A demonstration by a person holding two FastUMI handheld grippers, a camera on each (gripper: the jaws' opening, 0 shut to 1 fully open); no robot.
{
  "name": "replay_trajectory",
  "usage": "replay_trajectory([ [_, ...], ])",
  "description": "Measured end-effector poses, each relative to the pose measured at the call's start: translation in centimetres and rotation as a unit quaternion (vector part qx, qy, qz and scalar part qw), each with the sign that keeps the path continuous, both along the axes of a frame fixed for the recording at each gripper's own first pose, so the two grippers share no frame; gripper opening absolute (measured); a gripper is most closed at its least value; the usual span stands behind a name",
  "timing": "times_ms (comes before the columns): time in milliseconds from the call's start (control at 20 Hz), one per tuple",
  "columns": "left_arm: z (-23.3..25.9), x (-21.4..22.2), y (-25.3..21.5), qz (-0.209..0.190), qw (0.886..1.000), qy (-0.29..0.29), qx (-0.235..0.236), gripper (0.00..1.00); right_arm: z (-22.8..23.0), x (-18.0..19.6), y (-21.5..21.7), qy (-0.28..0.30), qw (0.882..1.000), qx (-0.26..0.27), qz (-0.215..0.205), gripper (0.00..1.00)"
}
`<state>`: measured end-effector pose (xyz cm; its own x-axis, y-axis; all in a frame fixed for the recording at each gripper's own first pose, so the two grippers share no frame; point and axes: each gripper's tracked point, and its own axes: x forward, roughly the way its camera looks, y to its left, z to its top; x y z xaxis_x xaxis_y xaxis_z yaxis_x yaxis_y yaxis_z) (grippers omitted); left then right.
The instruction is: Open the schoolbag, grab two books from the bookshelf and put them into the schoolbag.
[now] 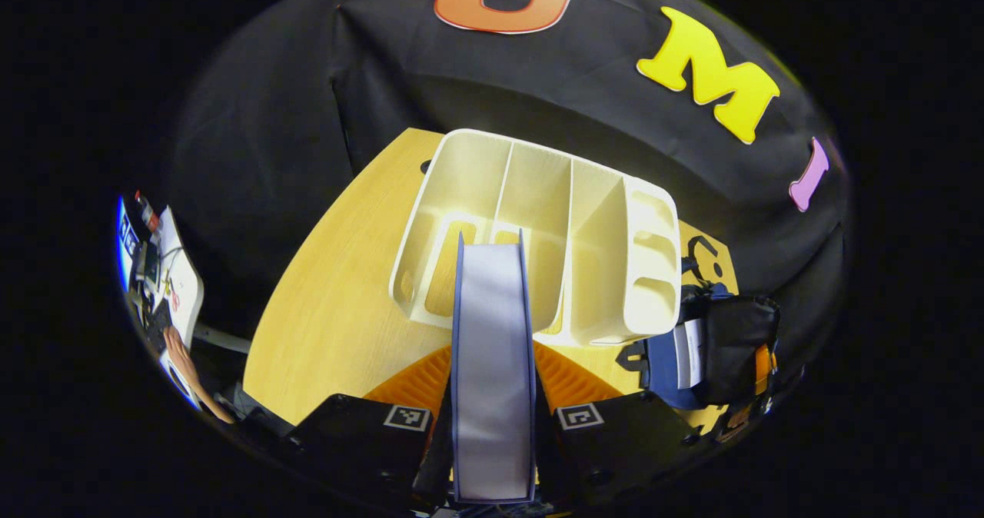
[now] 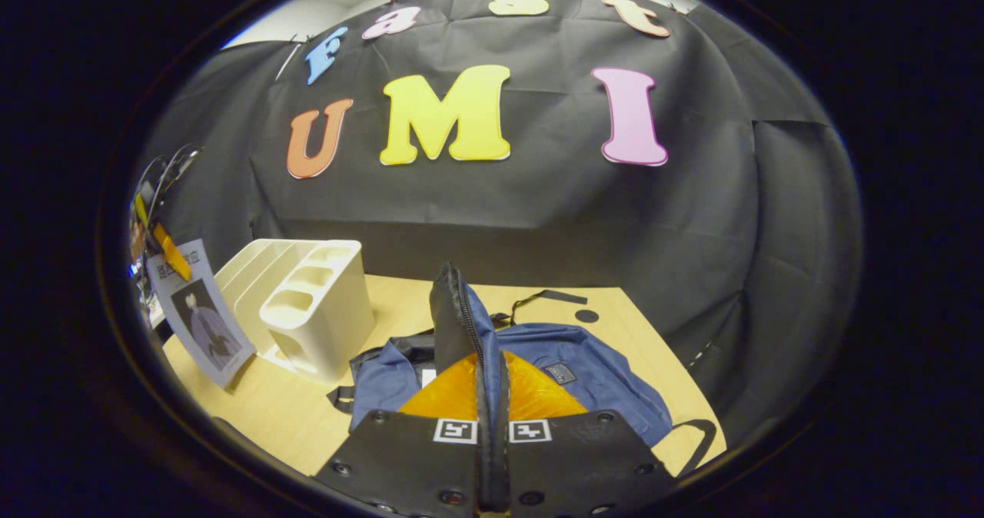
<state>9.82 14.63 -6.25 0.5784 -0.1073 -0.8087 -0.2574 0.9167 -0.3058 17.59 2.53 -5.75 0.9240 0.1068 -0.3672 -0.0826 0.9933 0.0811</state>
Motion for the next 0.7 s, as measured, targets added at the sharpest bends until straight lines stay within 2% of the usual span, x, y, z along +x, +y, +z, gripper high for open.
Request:
replay_trajectory([
  [150, -1.0, -3.2, -0.5, 0.034, 0.997, -0.004, -0.064, 0.46, 0.0, 0.2, 0.2, 0.003, 1.000, 0.001, 0.001, 0.00],
  [400, -0.2, -5.6, -2.1, 0.073, 0.983, -0.048, -0.163, 0.46, 0.1, 0.3, 0.3, 0.003, 1.000, 0.001, 0.001, 0.00],
  [550, -0.6, -5.9, -4.9, 0.070, 0.971, -0.065, -0.218, 0.46, 0.3, 0.3, 0.2, 0.002, 1.000, 0.001, 0.001, 0.00],
  [700, -2.7, -6.2, -8.1, 0.050, 0.968, -0.060, -0.237, 0.46, 0.3, 0.3, -0.1, 0.003, 1.000, 0.011, -0.004, 0.00],
])
